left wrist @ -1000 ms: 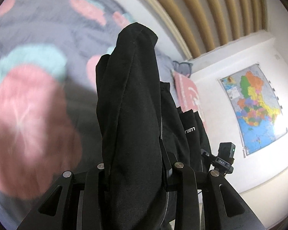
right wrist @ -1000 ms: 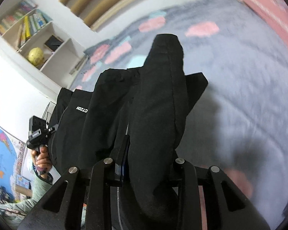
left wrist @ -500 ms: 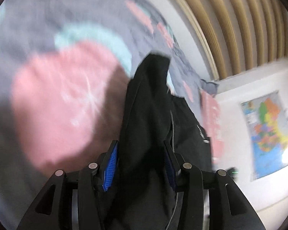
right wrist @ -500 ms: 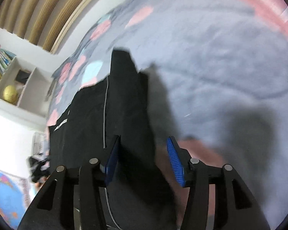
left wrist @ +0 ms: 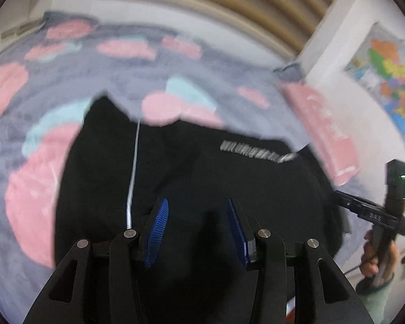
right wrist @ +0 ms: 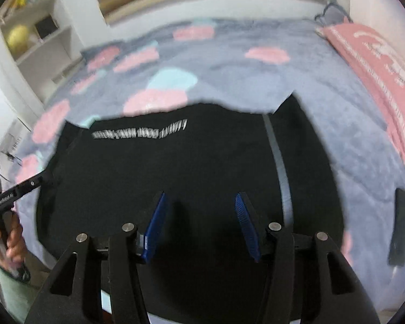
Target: Fold large clothes
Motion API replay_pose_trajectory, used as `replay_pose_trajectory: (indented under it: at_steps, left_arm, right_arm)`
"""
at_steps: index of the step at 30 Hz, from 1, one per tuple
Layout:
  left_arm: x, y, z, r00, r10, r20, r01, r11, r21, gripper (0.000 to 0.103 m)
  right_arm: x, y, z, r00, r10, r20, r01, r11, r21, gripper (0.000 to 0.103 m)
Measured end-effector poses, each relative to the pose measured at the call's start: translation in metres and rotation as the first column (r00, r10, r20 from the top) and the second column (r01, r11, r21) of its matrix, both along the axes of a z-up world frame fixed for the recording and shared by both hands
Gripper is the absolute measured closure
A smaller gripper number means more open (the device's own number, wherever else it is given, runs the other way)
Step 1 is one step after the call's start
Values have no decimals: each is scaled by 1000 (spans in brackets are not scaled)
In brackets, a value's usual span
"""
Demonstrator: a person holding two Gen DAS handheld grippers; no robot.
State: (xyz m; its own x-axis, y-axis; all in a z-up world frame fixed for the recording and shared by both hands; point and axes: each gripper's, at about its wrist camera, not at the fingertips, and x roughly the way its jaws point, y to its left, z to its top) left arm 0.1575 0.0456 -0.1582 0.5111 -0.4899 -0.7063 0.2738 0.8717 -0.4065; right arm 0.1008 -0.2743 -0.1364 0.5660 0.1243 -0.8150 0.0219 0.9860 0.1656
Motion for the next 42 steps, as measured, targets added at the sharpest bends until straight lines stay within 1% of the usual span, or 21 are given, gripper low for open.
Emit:
replay_pose_trajectory:
  at_steps: [1, 2, 3, 4, 5, 8, 10, 11, 13, 16, 18, 20, 23, 26, 27, 29, 31, 34, 36, 38, 42]
  left_arm:
    - [4, -7, -14, 998, 3, -55, -1, 999, 46, 57]
    - [7, -11, -26, 997, 4, -83, 2, 997, 81, 57]
    - [10, -16, -24, 996, 9, -87, -1, 996, 88, 57]
    - [10, -15, -27, 996, 20, -86, -12, 996, 91, 57]
    - [9, -15, -26, 996, 28, -81, -20, 995, 97, 57]
    - [-4, -20, -16, 997, 80, -9, -78, 982, 171, 56]
    - [-16, -24, -11, 995, 101, 27, -104, 972, 209, 53]
    - [-23, -26, -7, 993, 106, 46, -114, 967, 229, 52]
    - [-39, -27, 5, 990, 110, 88, -129, 958, 256, 50]
    - [-58, -22, 32, 974, 155, 163, -193, 947, 255, 46]
    - [-71, -21, 55, 959, 174, 223, -226, 945, 238, 42]
    - [-82, -23, 74, 946, 176, 273, -245, 939, 243, 37]
    - [-96, -23, 99, 931, 171, 324, -255, 936, 240, 33]
    - [-109, -29, 125, 922, 147, 359, -240, 943, 231, 31]
    - [-112, -31, 132, 919, 142, 369, -239, 943, 231, 31]
    - [-123, -32, 148, 906, 136, 402, -238, 947, 216, 30]
    - [-130, -32, 156, 896, 142, 421, -243, 950, 196, 24]
    - [-139, -31, 161, 883, 158, 442, -252, 954, 162, 24]
    - [-140, -32, 159, 883, 162, 440, -258, 952, 166, 24]
    - [-140, -32, 156, 887, 162, 432, -250, 956, 155, 24]
    - [-135, -33, 148, 896, 177, 408, -258, 954, 153, 24]
  right_arm:
    - [2, -2, -15, 999, -11, -39, 11, 1000, 6, 47]
    - [10, -1, -34, 994, -32, -105, 35, 999, 22, 47]
    - [14, -1, -44, 989, -46, -139, 52, 998, 35, 47]
    - [16, -3, -50, 987, -56, -148, 63, 997, 44, 47]
    - [15, -5, -50, 987, -61, -147, 68, 997, 44, 47]
    - [11, -7, -43, 988, -78, -131, 84, 996, 41, 47]
    - [1, -3, -36, 991, -81, -110, 81, 997, -7, 46]
    - [-8, -1, -31, 992, -81, -94, 78, 996, -38, 46]
    - [-31, 4, -11, 998, -69, -9, 68, 994, -86, 46]
    - [-56, 8, 21, 994, -72, 77, 81, 988, -129, 46]
    - [-67, 10, 40, 989, -73, 128, 89, 987, -130, 45]
    - [-78, 16, 57, 983, -72, 171, 93, 988, -122, 40]
    - [-87, 31, 80, 971, -72, 227, 103, 986, -130, 38]
    - [-93, 53, 99, 960, -53, 274, 93, 986, -138, 38]
    - [-94, 59, 102, 958, -51, 281, 93, 986, -138, 37]
    - [-101, 68, 112, 953, -47, 301, 91, 987, -136, 31]
    - [-105, 77, 116, 950, -29, 310, 77, 987, -143, 31]
    - [-110, 85, 119, 949, -10, 314, 65, 984, -166, 31]
    - [-109, 88, 117, 952, -8, 307, 65, 982, -176, 31]
    - [-106, 89, 112, 956, -9, 294, 66, 980, -186, 31]
    - [-100, 84, 104, 962, -21, 273, 69, 984, -167, 31]
